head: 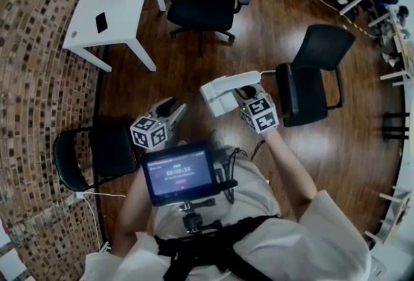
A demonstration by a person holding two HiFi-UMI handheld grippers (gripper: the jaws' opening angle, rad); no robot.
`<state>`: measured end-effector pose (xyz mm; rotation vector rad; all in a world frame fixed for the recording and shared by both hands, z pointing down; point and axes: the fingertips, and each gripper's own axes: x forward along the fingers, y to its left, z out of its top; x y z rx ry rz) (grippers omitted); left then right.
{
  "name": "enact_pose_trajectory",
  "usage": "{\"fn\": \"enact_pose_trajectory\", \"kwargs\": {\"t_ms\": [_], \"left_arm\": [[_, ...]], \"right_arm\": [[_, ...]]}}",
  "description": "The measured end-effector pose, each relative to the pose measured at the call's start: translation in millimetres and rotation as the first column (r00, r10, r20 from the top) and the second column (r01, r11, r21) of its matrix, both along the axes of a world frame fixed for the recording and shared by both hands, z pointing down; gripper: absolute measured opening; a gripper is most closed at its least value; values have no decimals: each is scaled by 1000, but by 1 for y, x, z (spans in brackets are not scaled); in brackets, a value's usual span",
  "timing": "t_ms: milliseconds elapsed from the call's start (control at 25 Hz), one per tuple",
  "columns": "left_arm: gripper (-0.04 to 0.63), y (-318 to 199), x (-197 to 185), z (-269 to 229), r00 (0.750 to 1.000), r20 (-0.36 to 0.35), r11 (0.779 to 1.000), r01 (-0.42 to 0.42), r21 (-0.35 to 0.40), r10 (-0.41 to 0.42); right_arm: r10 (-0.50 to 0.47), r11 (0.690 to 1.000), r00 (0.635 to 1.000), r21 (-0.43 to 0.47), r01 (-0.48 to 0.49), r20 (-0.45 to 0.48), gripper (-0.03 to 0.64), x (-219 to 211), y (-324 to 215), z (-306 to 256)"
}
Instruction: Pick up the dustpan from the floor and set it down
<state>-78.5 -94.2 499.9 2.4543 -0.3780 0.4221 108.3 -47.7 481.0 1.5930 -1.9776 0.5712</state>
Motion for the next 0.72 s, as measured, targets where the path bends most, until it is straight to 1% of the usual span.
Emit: {"fn": "enact_pose_trajectory", "kwargs": {"t_ms": [360,720], "left_arm": [[183,4,-2,9,999,37,1000,-1,-5,1],[183,7,-3,27,997,77,1000,5,-27,-2]], "right_arm": [[-10,1000,1000,-19,10,-5,109,5,-2,7],[-40,997,999,-72,38,-20,109,11,-2,29]]}}
